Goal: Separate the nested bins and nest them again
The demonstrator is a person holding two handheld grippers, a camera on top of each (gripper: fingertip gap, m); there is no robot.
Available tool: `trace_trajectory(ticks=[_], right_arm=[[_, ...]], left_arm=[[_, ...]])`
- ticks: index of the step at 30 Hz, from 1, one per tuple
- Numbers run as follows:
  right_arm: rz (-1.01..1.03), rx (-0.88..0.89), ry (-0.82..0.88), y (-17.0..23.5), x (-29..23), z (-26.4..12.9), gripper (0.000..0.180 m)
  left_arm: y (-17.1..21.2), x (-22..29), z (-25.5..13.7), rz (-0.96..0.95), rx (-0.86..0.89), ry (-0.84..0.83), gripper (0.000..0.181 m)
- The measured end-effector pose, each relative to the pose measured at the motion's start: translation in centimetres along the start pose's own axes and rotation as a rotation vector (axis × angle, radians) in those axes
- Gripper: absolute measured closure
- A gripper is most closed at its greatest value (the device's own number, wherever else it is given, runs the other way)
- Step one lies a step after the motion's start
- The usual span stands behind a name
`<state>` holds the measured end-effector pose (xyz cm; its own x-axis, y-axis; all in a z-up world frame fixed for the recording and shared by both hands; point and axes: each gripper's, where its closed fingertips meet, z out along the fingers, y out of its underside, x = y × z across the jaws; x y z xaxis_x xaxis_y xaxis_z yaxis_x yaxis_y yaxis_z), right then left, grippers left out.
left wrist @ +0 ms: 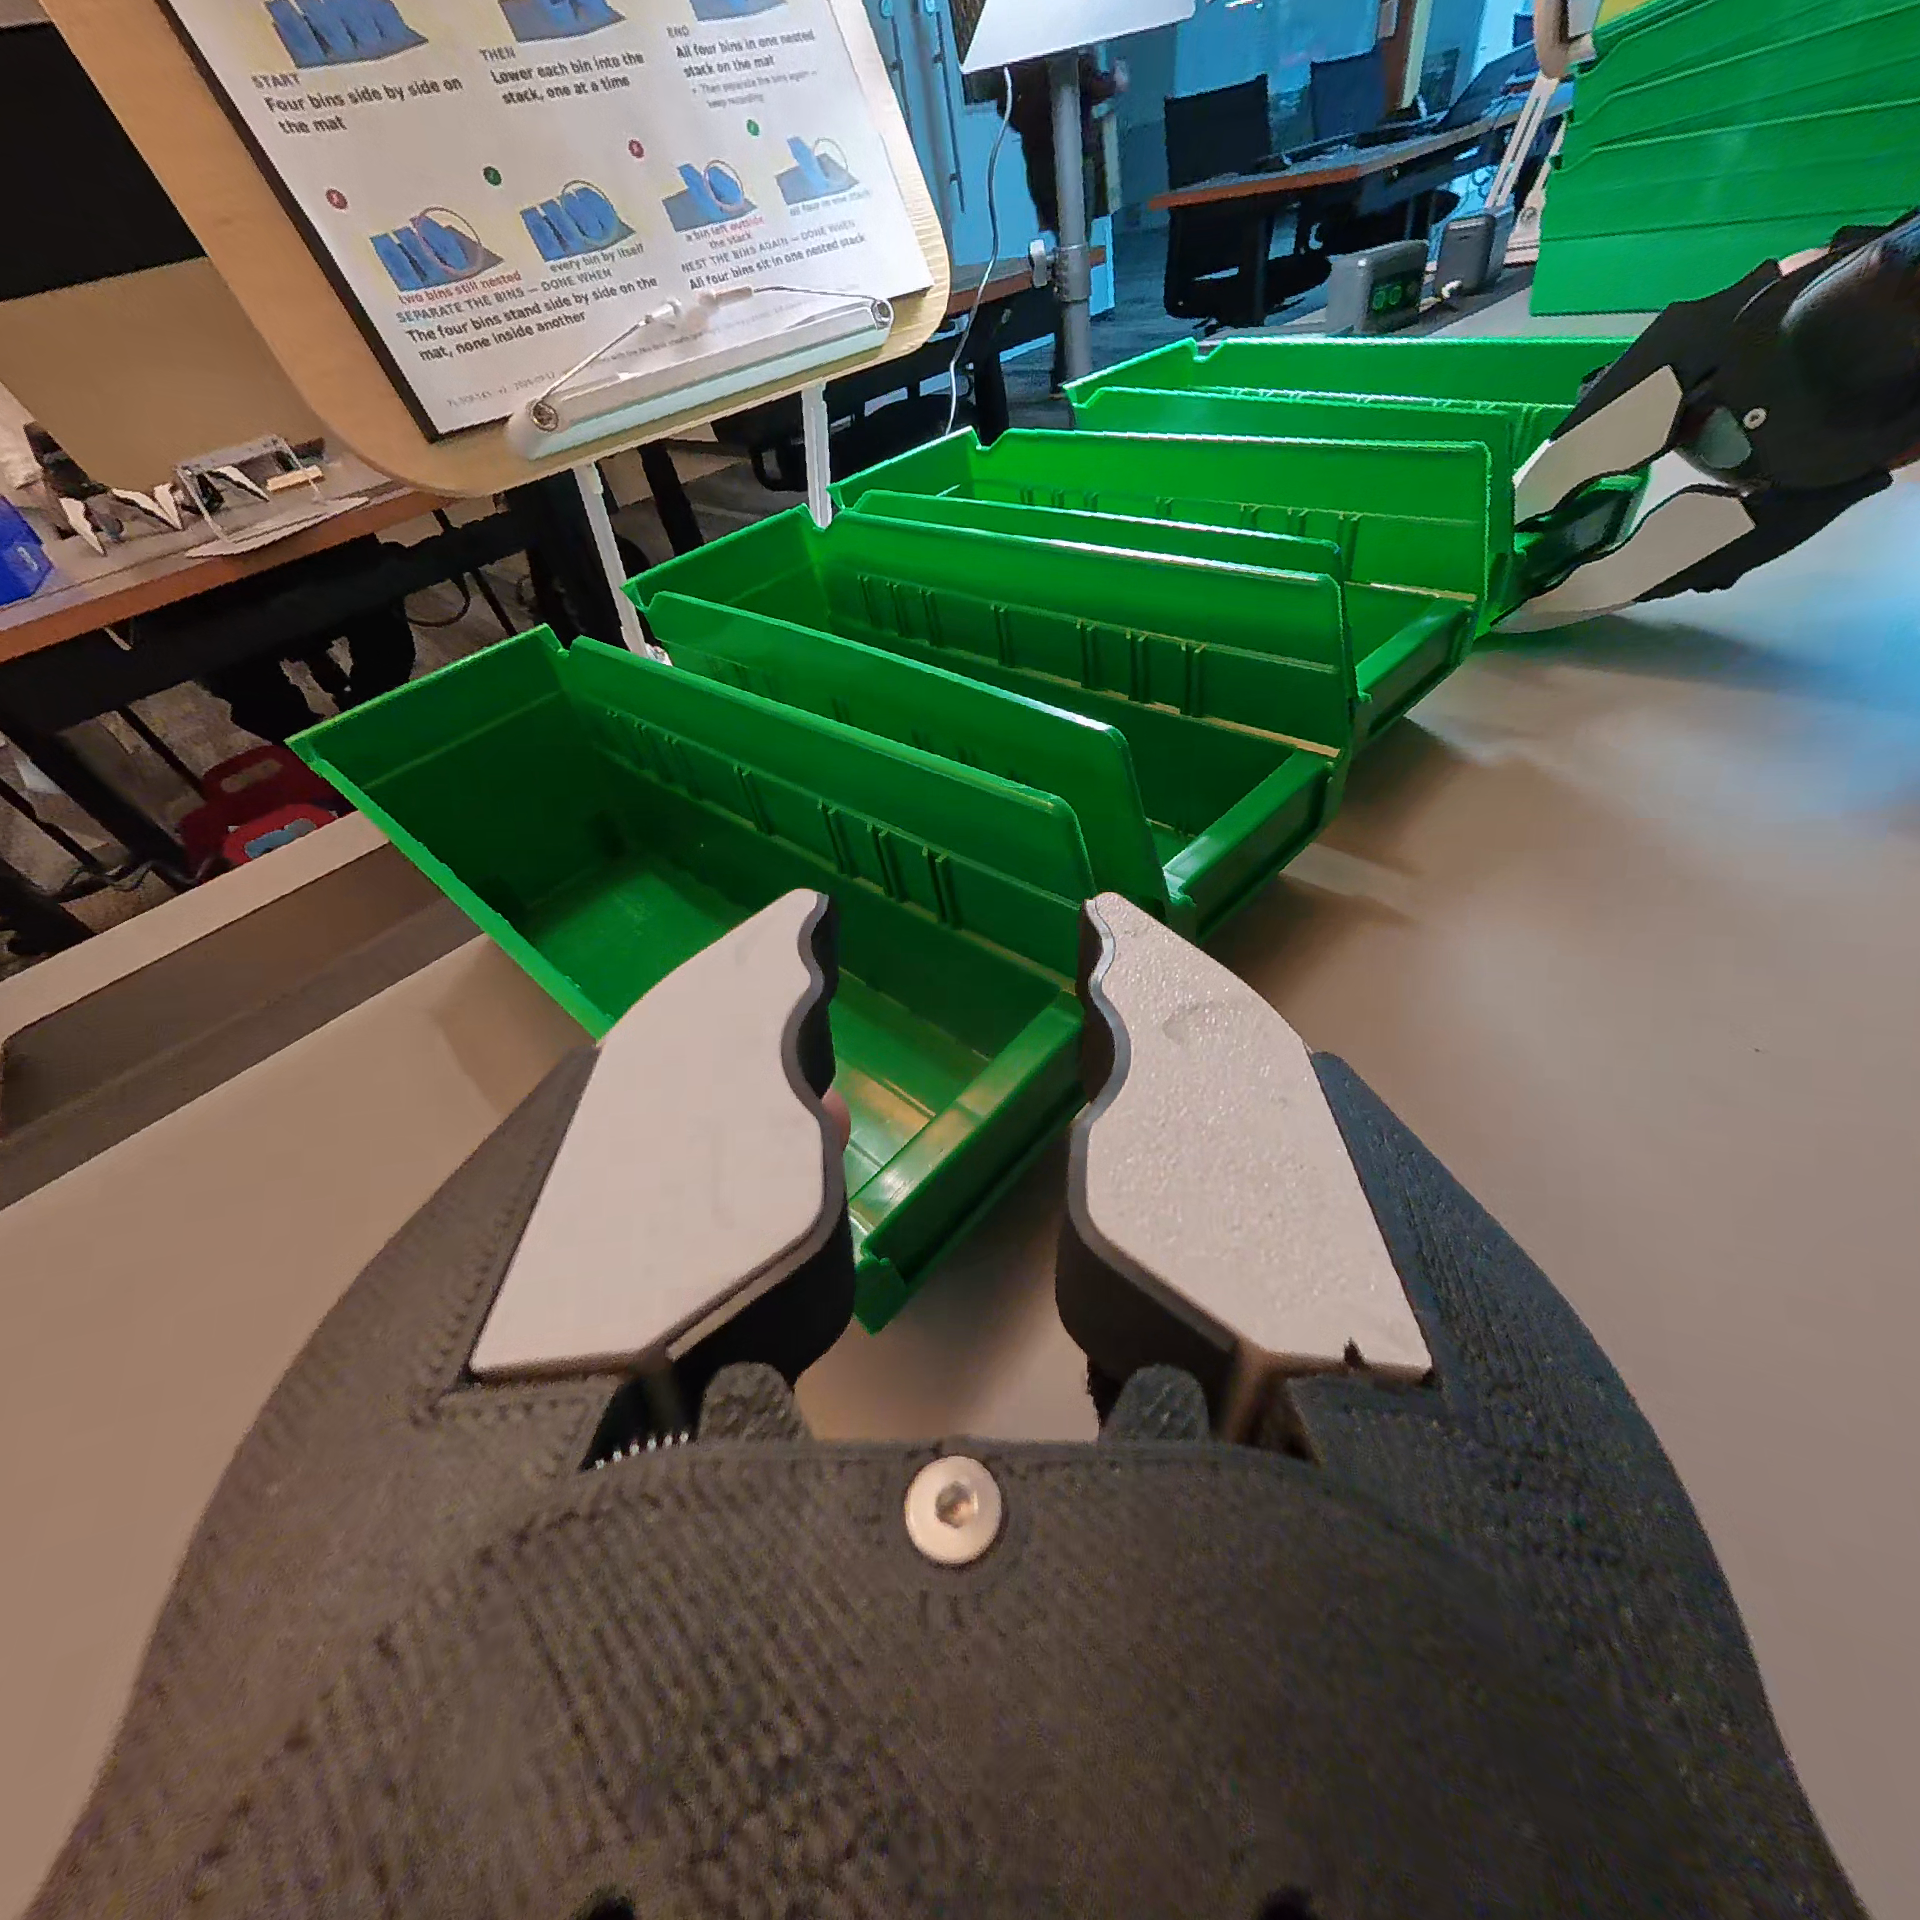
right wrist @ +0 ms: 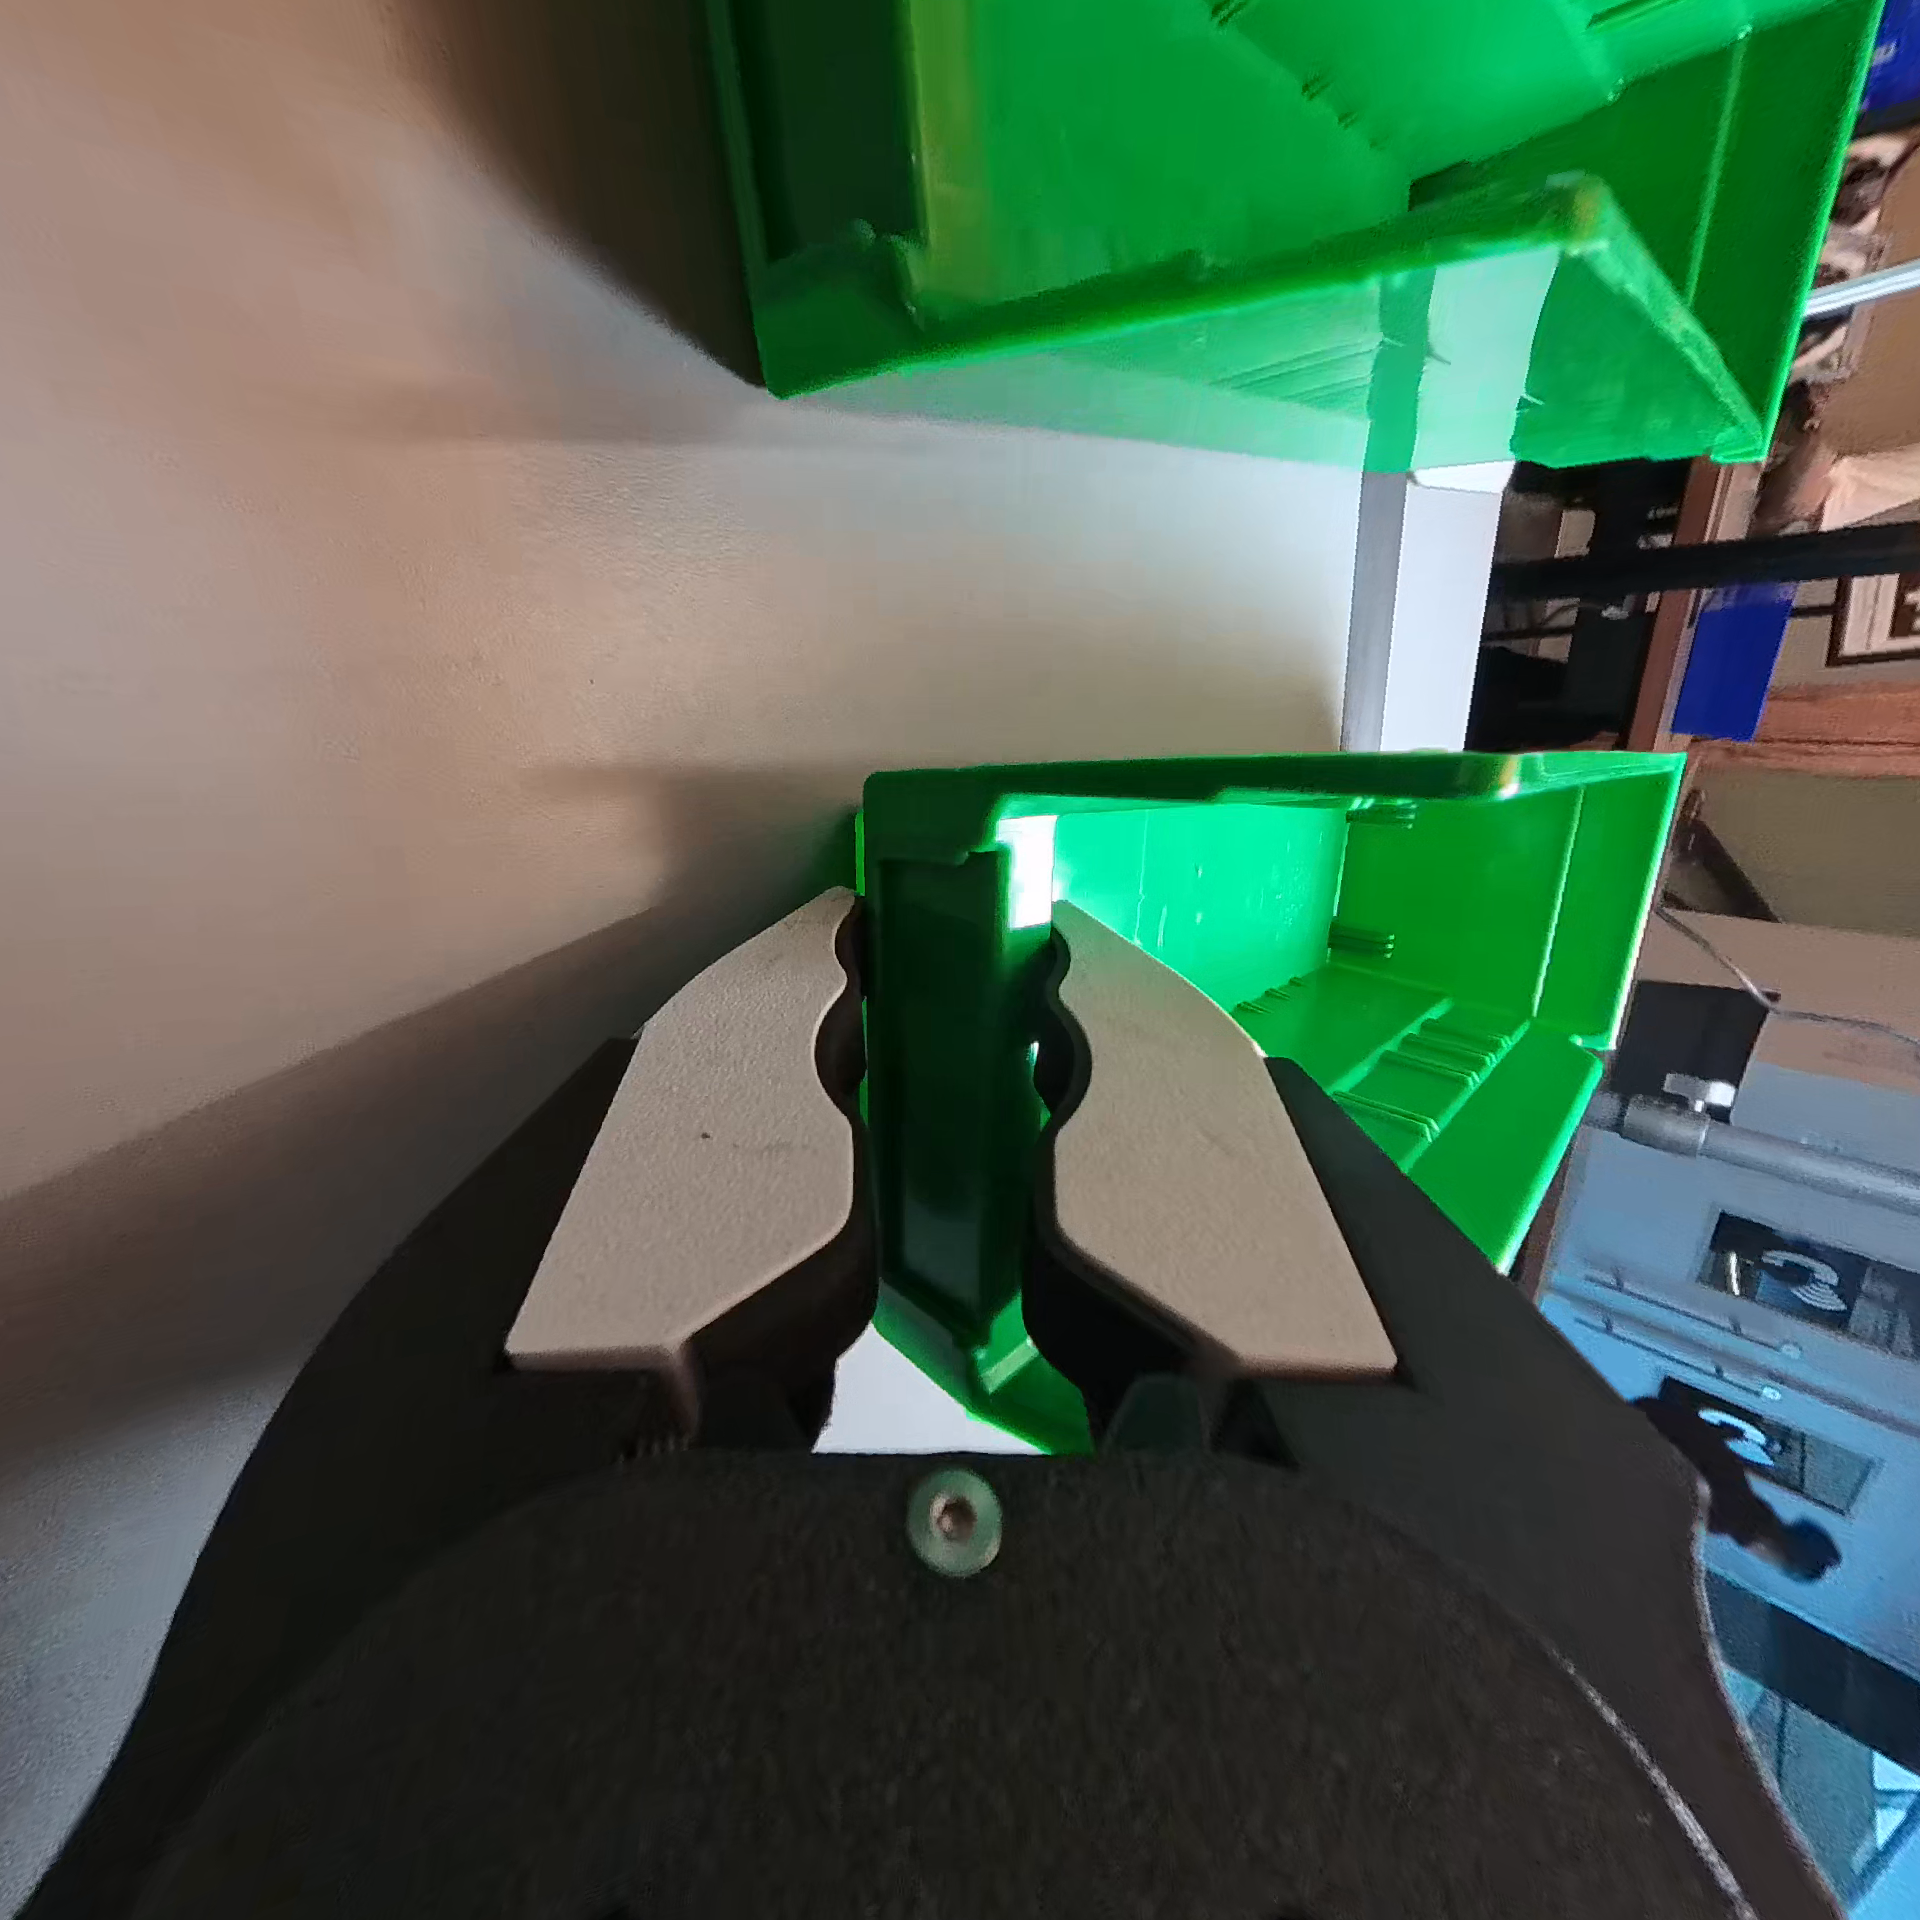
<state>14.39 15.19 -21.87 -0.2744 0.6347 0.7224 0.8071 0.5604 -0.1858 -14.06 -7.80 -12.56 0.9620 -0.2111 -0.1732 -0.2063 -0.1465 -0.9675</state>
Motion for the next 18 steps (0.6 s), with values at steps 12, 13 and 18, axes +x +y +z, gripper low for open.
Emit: trace_trajectory(ticks=[12,13,18], right_arm=[[-0.036,0.04,0.018,0.6,1.1,0.7,0.15],[-0.015,0.041,0.027,0.5,1.3,0.6,0.148],[0.259,0.175,0.021,-1.9,1.9,-2.0,0.14]], left_arm=[[0.6,0.2,0.4,0.014,-0.014,-0.001,0.138],[0.6,0.2,0.3,0.016,-0.014,-0.001,0.138],[0.4,0.1,0.3,0.014,-0.006,-0.005,0.139]])
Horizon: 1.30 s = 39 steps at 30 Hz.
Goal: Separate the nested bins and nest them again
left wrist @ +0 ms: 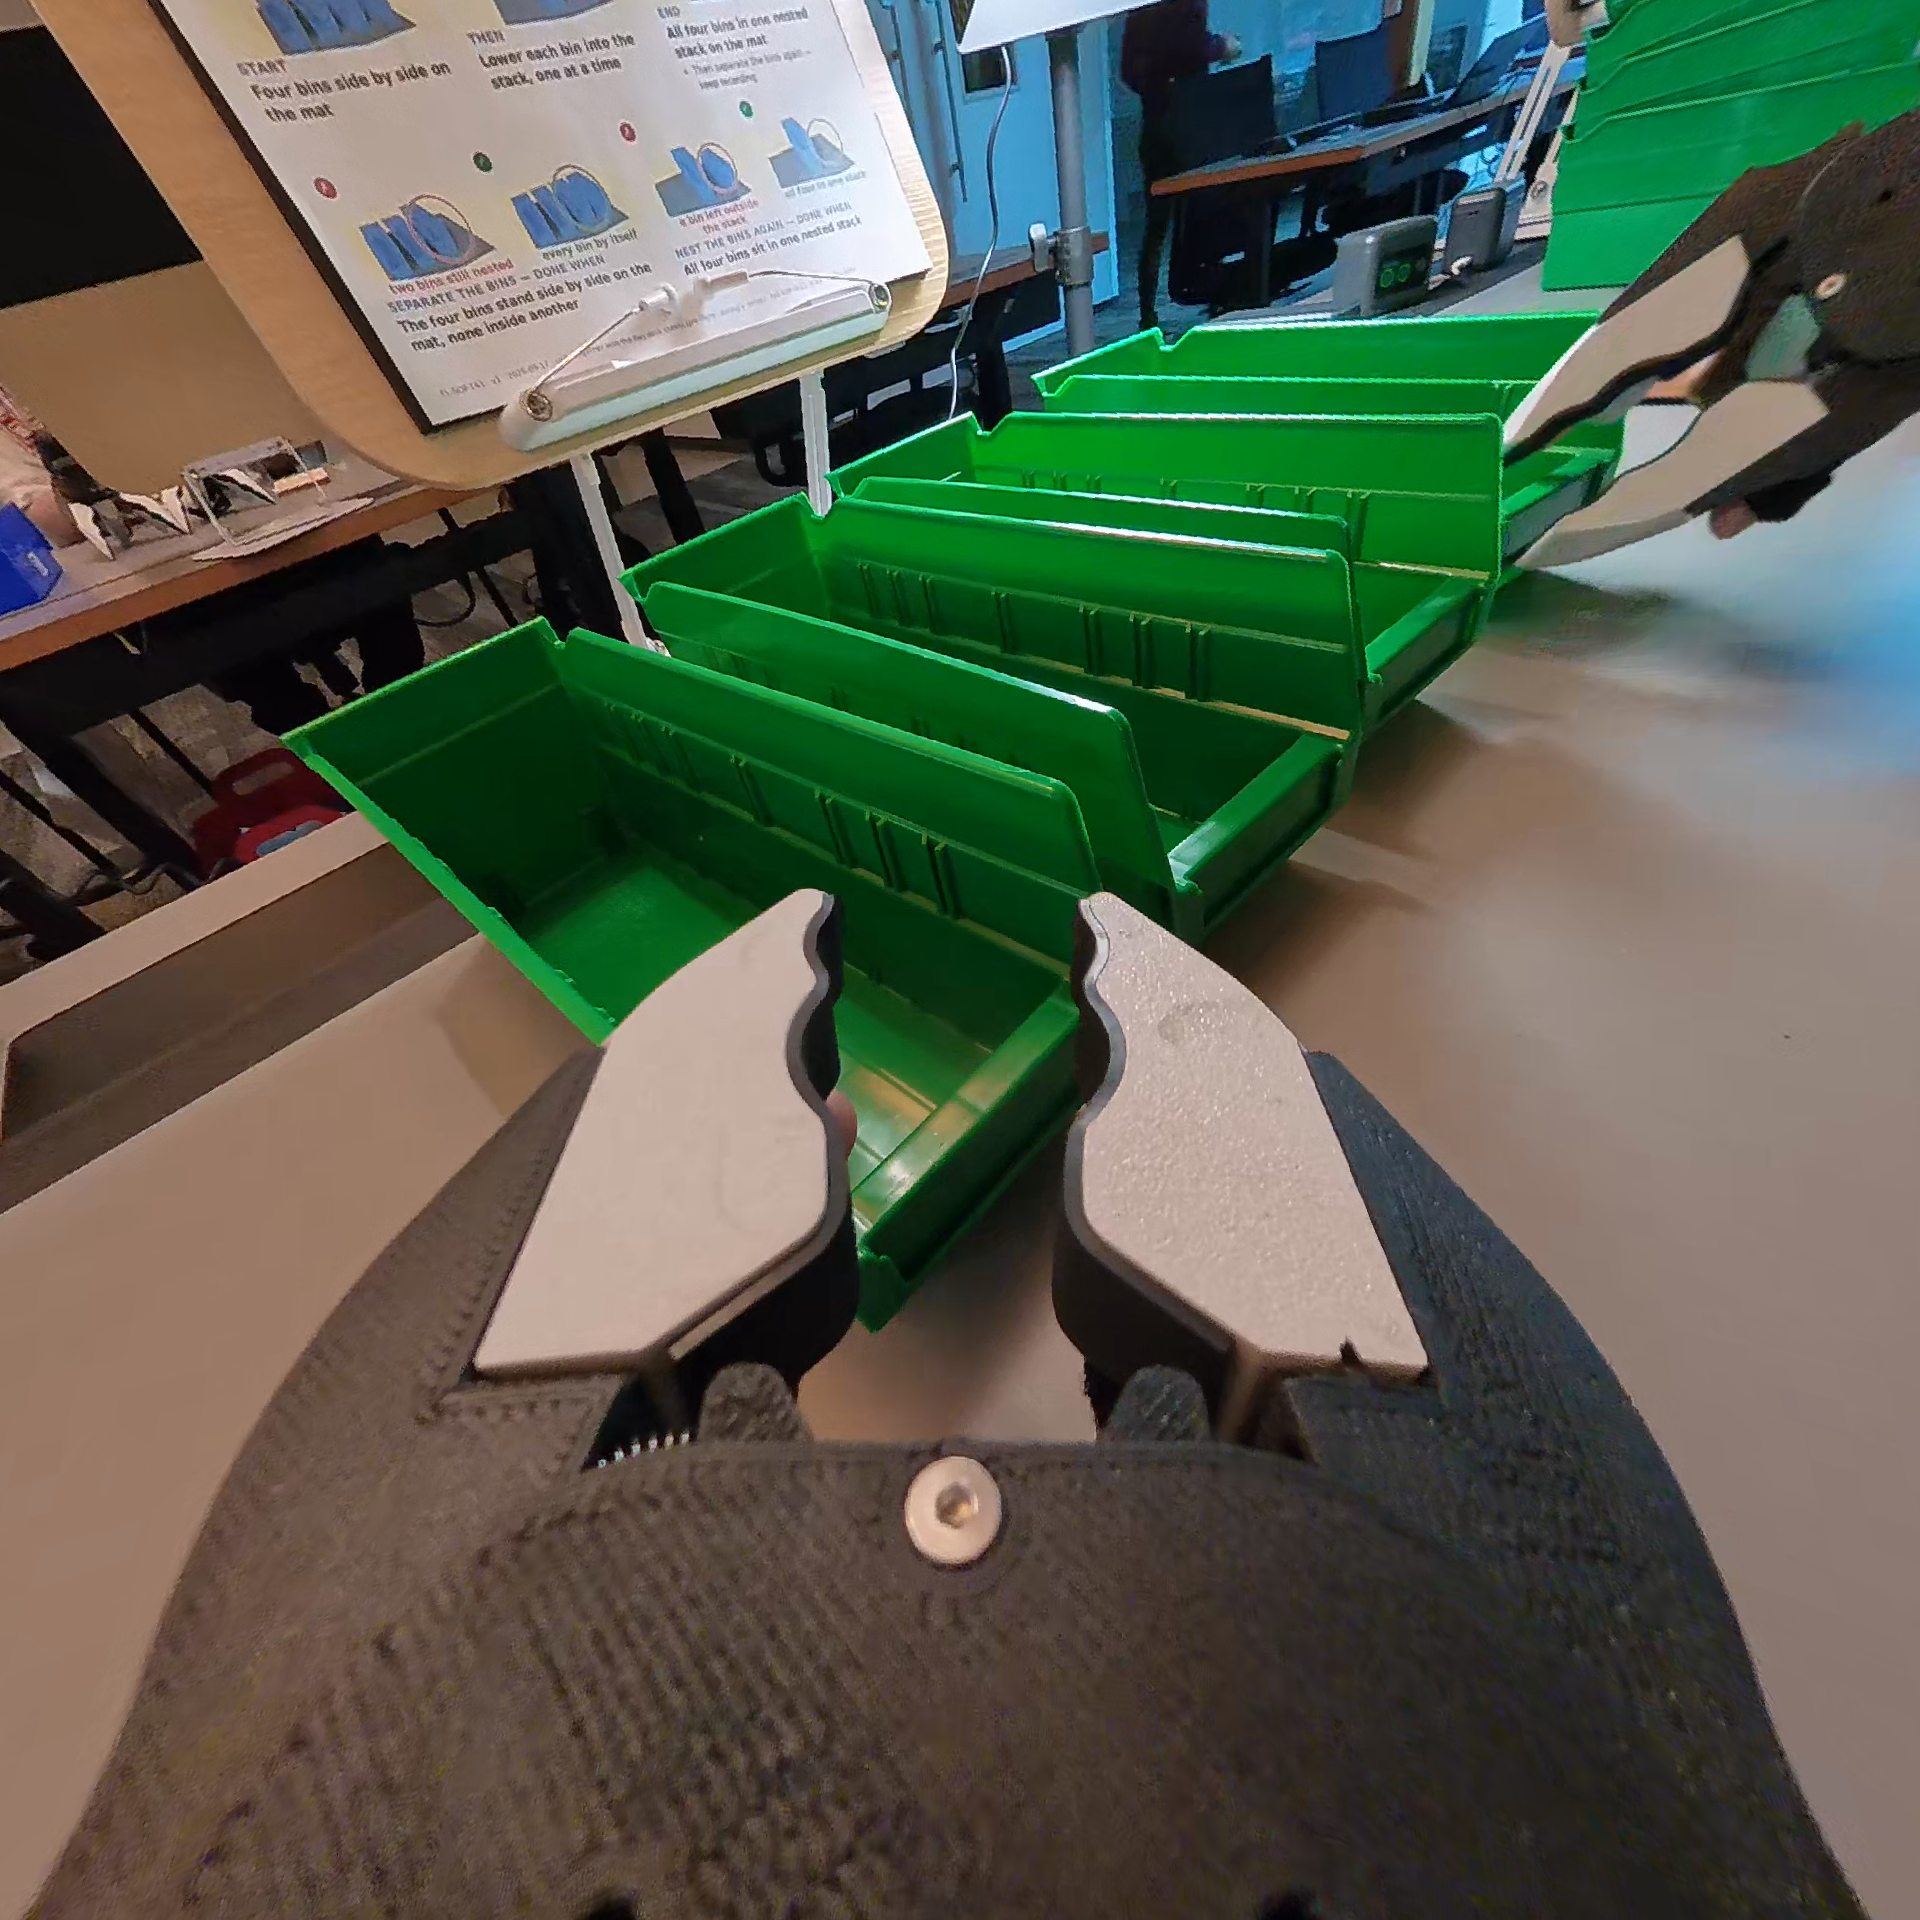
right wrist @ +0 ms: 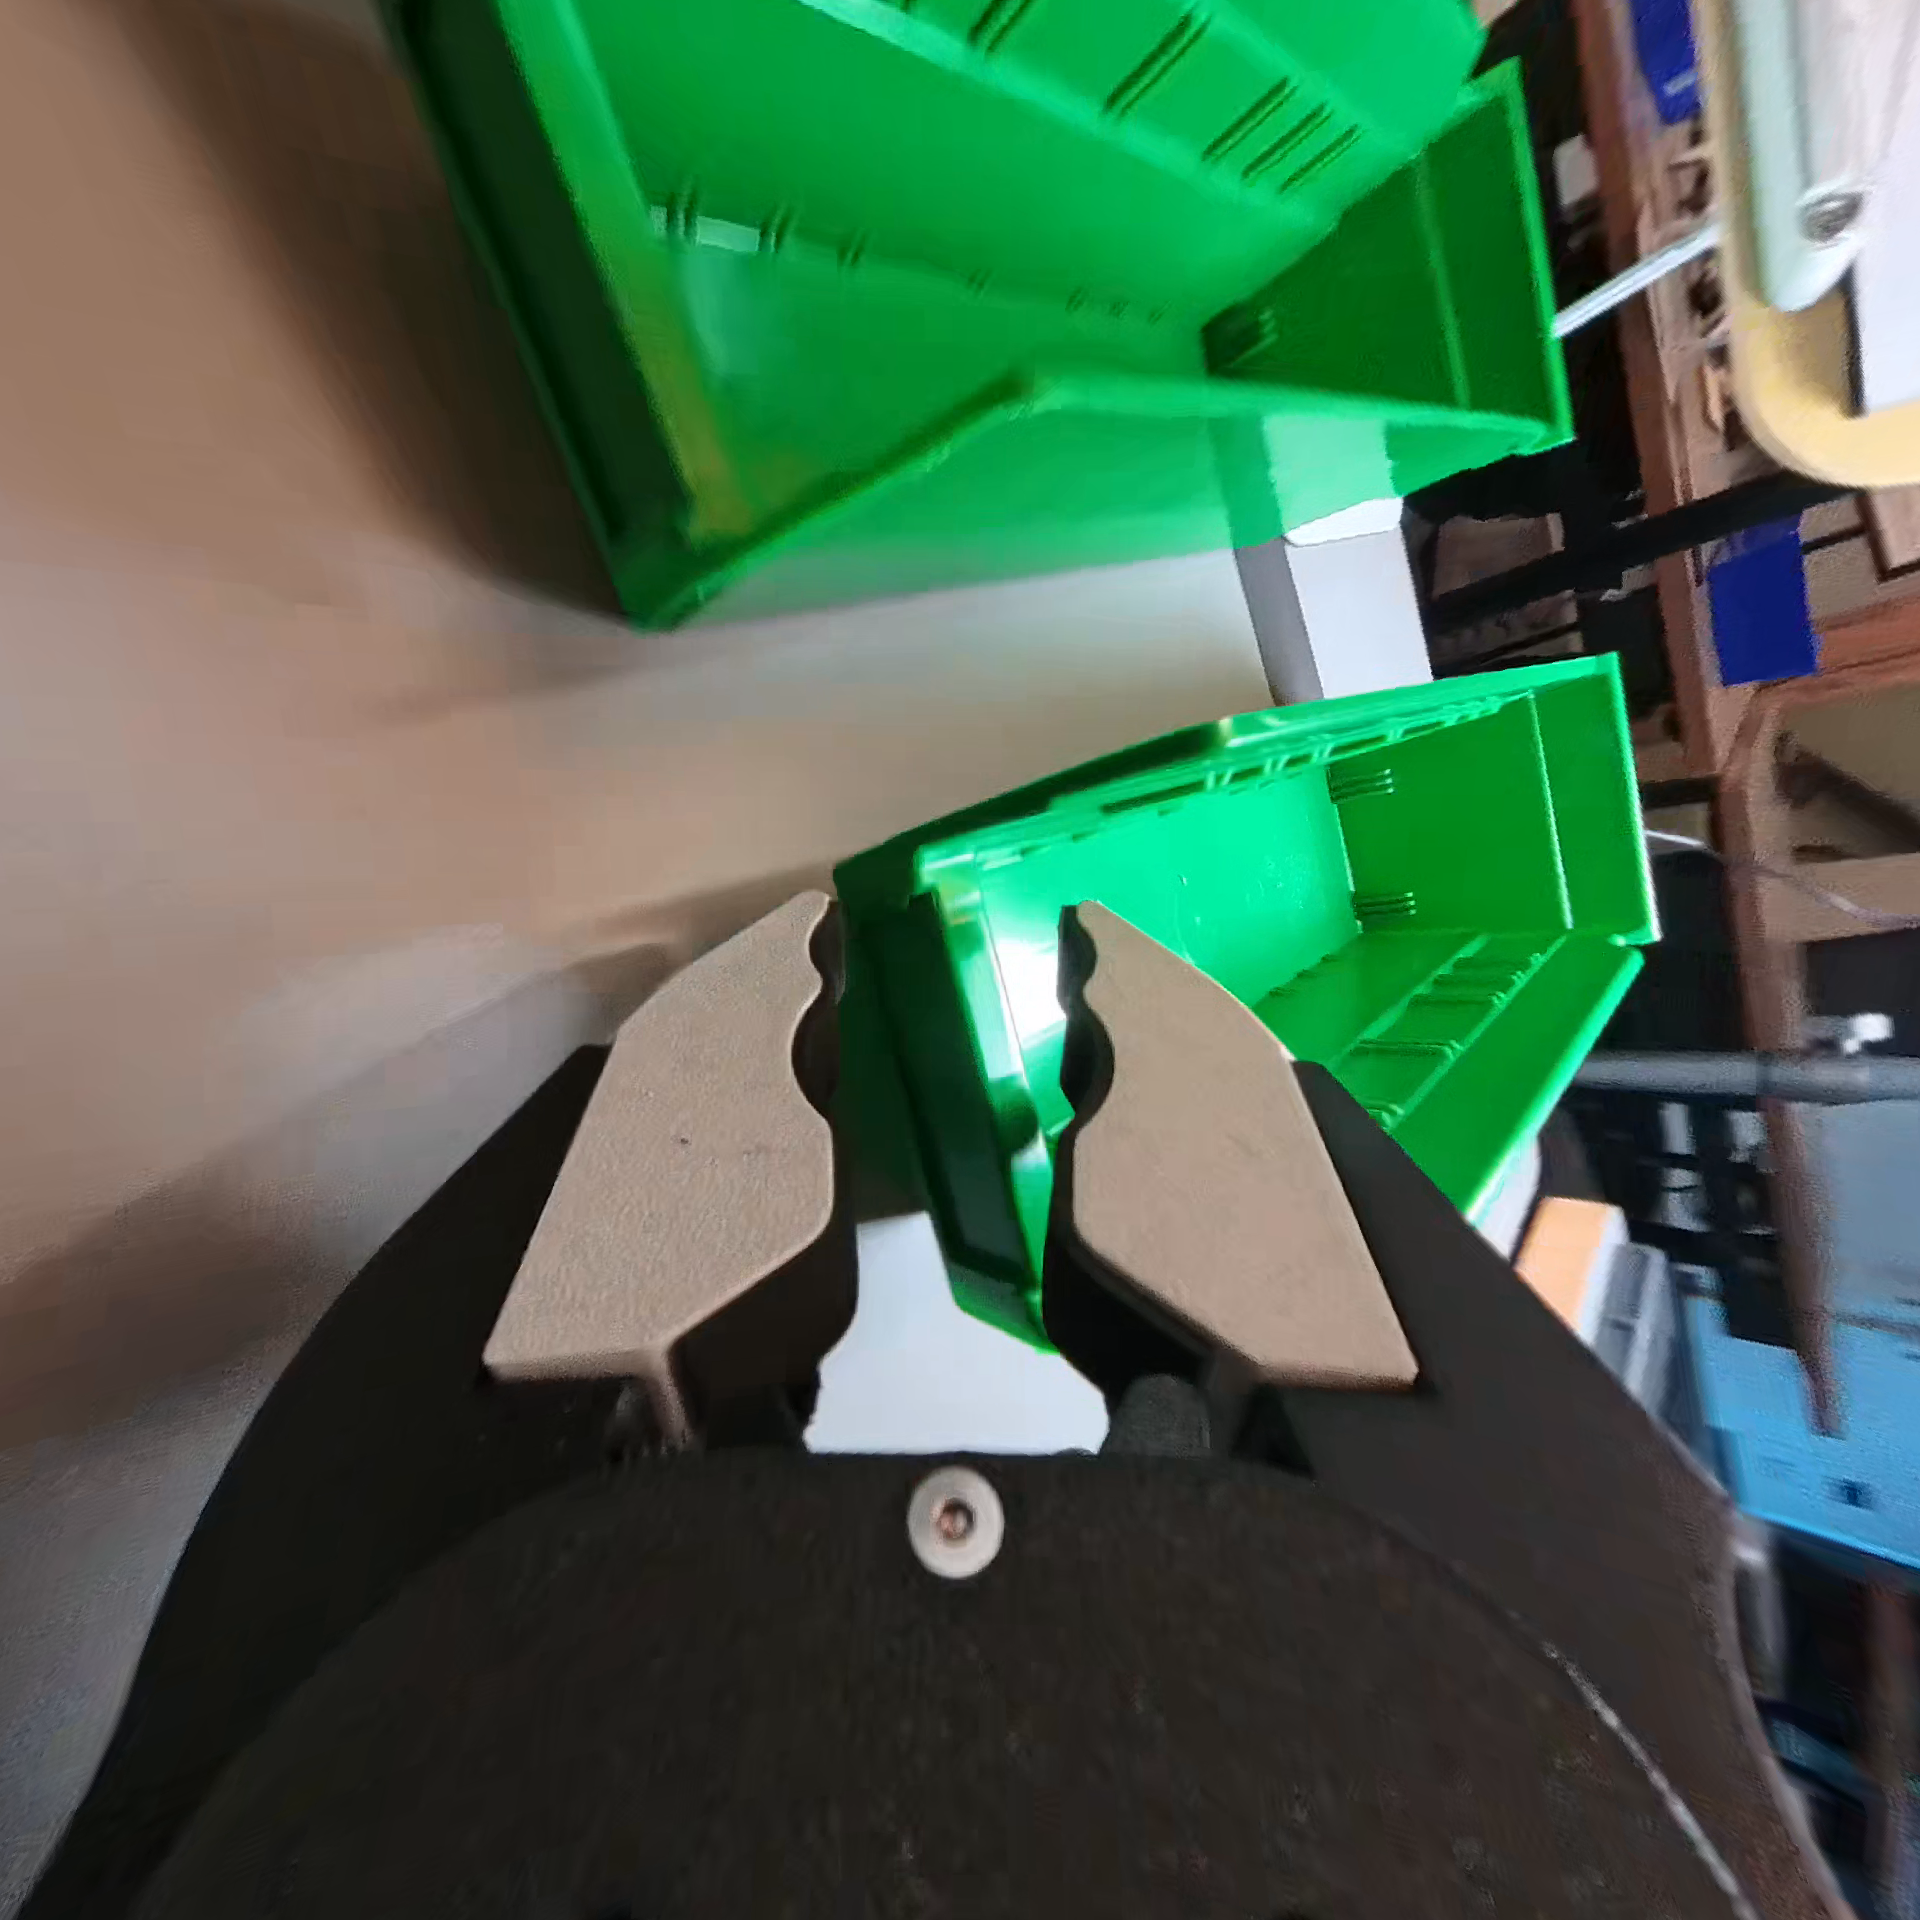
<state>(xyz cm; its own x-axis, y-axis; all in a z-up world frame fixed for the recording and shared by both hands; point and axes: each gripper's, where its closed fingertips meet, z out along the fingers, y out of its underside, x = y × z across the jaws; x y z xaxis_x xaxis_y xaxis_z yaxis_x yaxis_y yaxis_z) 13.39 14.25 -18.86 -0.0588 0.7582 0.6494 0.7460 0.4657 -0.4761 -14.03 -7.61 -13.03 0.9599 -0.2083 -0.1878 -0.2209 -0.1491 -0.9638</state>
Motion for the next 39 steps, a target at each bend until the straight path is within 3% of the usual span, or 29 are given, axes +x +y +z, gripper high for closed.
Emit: trace_trajectory(ticks=[12,18,21,24,39], right_arm=[[0.626,0.351,-0.027,-8.8,0.4,-4.1,0.146],[0.69,0.281,0.301,-5.1,4.9,-4.2,0.144],[0.718,0.2,0.241,-3.3,4.2,-1.9,0.141],[0.704,0.189,0.201,-2.9,3.2,0.1,0.158],[0.595,0.222,0.18,-3.7,2.8,0.3,0.164]], left_arm=[[0.0,0.4,0.0,0.012,-0.001,-0.008,0.142],[0.3,0.8,0.1,0.04,-0.012,-0.01,0.143],[0.6,1.0,0.5,0.039,-0.022,-0.001,0.144],[0.9,1.1,0.6,0.046,-0.033,0.002,0.144],[0.4,1.1,0.3,0.05,-0.009,-0.004,0.145]])
